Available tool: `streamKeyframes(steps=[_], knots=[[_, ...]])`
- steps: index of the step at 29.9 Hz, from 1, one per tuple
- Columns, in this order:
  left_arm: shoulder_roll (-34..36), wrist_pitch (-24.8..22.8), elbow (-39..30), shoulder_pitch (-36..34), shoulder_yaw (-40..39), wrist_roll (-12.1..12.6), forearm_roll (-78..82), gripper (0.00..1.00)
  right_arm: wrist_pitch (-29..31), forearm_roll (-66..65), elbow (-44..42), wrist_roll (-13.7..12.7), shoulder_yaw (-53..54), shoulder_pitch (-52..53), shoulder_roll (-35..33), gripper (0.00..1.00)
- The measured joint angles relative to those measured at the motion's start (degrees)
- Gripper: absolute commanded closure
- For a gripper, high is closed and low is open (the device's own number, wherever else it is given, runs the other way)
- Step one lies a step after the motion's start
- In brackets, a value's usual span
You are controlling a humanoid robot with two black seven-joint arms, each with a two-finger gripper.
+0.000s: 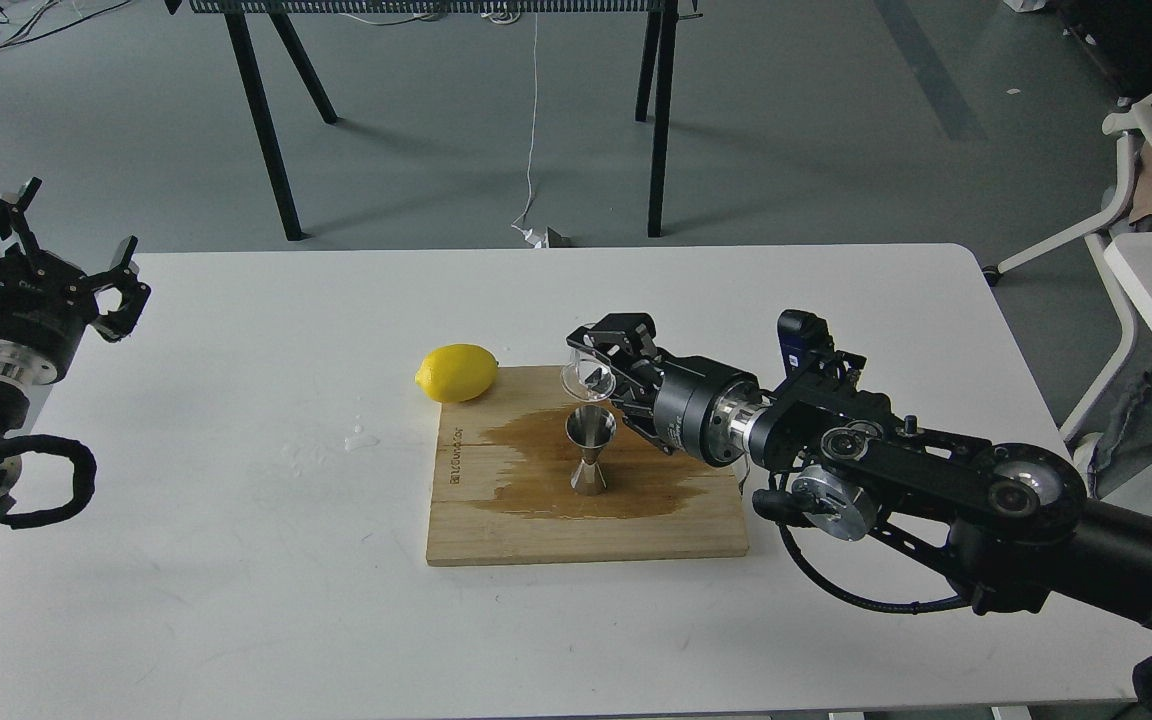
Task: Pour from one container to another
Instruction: 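Lift the glass with the right gripper and carry it above the jigger, then tilt the glass with the right gripper to pour into the jigger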
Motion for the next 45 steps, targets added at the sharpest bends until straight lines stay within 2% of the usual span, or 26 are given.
streamKeyframes(steps=[45], knots=[[0.1, 0.0, 0.1, 0.1, 0.0, 0.0, -0.1, 0.08, -0.6, -8.7, -1.3, 0.2, -13.7, 9.3, -0.5, 0.54]])
